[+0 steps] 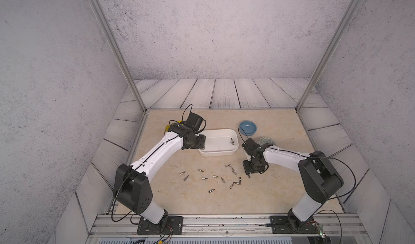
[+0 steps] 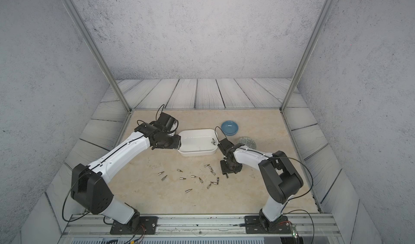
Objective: Put the bit on the desktop into the storage box
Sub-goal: Pick up the screwdriver bit from the center of the board.
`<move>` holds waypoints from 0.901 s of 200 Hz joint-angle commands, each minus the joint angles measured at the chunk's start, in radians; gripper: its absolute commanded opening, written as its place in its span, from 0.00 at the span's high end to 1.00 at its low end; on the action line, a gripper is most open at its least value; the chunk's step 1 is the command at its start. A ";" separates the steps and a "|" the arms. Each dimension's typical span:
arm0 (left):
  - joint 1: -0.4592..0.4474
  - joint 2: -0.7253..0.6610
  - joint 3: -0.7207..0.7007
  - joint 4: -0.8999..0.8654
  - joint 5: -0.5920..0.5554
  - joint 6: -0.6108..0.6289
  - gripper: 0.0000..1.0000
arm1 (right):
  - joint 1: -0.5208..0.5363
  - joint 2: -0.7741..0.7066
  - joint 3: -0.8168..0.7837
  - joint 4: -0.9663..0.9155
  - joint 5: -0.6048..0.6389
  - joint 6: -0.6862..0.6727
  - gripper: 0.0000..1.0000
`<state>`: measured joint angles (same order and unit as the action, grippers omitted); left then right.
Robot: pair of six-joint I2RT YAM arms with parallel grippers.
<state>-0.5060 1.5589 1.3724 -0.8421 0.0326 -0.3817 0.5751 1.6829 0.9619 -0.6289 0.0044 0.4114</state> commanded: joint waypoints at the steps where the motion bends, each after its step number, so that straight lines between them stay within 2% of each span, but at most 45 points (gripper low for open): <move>1: 0.005 -0.020 0.001 -0.013 -0.003 -0.003 0.42 | -0.002 0.007 -0.006 -0.018 0.050 0.005 0.45; 80: 0.006 -0.026 -0.018 -0.016 0.013 -0.008 0.42 | -0.004 -0.069 0.001 -0.097 0.115 0.008 0.45; 130: 0.006 -0.034 -0.026 -0.015 0.009 -0.010 0.42 | -0.004 -0.070 0.006 -0.050 0.024 0.034 0.48; 180: 0.006 -0.033 -0.029 -0.020 0.010 -0.009 0.42 | -0.004 -0.022 0.012 -0.025 0.030 0.043 0.50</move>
<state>-0.5060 1.5467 1.3544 -0.8417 0.0460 -0.3859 0.5728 1.6341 0.9585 -0.6586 0.0330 0.4393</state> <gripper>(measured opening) 0.584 0.500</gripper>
